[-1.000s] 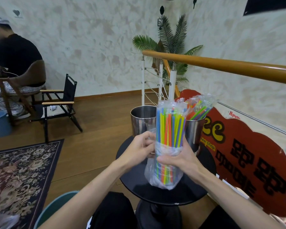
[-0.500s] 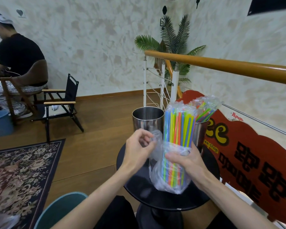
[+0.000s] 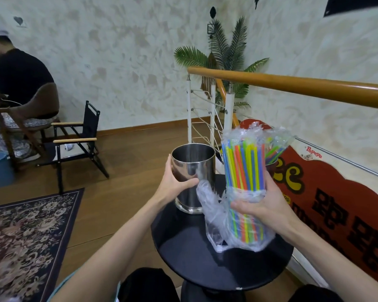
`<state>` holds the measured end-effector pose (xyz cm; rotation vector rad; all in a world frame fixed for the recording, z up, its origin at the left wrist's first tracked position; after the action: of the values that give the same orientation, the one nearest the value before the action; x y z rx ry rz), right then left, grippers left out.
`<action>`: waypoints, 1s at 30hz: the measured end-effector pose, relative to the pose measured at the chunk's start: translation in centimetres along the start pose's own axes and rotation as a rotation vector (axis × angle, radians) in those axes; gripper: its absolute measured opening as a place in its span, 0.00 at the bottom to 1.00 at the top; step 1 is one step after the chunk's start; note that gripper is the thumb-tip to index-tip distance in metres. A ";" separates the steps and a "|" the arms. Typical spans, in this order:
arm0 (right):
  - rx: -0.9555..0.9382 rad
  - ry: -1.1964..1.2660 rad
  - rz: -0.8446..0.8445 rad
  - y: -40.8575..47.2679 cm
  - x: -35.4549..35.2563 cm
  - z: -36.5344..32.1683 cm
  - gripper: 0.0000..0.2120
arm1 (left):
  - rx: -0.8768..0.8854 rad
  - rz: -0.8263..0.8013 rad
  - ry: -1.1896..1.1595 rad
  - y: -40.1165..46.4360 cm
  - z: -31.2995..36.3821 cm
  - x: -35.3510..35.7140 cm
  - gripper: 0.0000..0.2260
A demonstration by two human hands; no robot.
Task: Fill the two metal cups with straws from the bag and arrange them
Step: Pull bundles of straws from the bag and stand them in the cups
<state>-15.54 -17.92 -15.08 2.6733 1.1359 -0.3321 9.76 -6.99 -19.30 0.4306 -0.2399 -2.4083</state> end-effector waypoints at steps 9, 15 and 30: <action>-0.025 -0.168 0.050 0.9 -0.2 -0.5 0.35 | 0.071 0.017 0.050 -1.3 0.5 -0.4 0.47; 0.001 -0.326 0.075 1.1 -0.8 -1.9 0.33 | 0.085 -0.004 0.030 -3.5 0.8 -0.5 0.48; -0.065 -0.878 -0.041 2.4 -0.3 -7.4 0.30 | 0.073 -0.035 0.031 -5.5 3.5 -1.0 0.65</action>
<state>-13.13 -17.62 -7.69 2.0370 0.8670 -1.2764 5.93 -1.98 -17.37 0.5092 -0.3092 -2.4311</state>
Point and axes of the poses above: each hand's wrist, its own y-axis towards the middle knuckle, its own x-axis out of the palm, z = x × y, the point moved 4 cm from there along y, towards the middle knuckle, and after that the axes turned 9 degrees about x, right-handed, at the moved point
